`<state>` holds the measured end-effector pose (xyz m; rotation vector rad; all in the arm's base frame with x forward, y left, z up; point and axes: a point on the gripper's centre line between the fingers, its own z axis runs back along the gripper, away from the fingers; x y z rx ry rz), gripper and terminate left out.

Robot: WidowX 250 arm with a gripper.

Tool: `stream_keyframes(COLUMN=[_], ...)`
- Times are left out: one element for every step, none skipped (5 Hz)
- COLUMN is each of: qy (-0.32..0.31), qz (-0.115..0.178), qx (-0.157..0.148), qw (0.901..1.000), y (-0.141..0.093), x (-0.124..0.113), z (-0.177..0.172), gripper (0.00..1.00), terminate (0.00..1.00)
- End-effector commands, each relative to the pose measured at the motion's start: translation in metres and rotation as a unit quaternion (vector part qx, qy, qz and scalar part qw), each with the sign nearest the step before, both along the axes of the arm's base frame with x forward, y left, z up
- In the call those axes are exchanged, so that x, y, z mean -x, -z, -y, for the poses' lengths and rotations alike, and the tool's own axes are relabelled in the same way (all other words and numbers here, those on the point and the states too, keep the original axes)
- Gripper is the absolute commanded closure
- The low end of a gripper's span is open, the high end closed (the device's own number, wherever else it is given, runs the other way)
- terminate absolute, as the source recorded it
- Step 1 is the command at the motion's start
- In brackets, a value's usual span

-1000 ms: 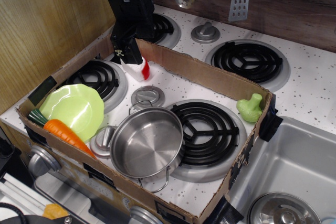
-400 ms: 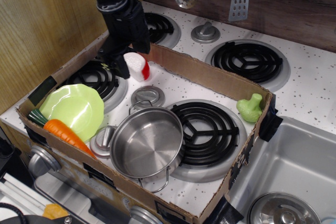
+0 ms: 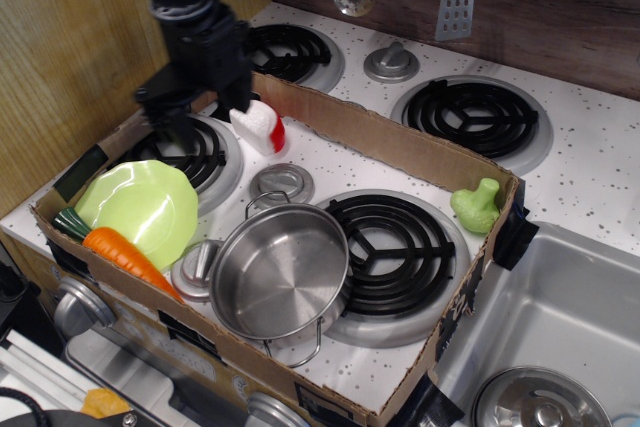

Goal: Take carrot off plate

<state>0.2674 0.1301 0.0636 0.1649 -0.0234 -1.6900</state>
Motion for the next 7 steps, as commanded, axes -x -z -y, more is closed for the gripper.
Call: stream_keyframes(qy=[-0.008, -0.025, -0.044, -0.055, -0.061, -0.062, -0.061], qz=[-0.012, -0.013, -0.013, -0.024, -0.021, -0.016, -0.018], qx=[-0.008, -0.009, -0.024, -0.039, -0.039, -0.034, -0.034], qw=[0.9999, 0.9996, 0.9987, 0.9974, 0.9971, 0.9973, 0.9974], y=[-0.001, 0.006, 0.007, 0.002, 0.007, 0.016, 0.019], x=[0.033, 0.05, 0.063, 0.072, 0.078, 0.079, 0.08], z=[-0.02, -0.021, -0.021, -0.021, -0.022, -0.021, -0.021], gripper=[0.0, 0.0, 0.0, 0.0, 0.0, 0.0, 0.0], terminate=[0.0, 0.0, 0.0, 0.0, 0.0, 0.0, 0.0])
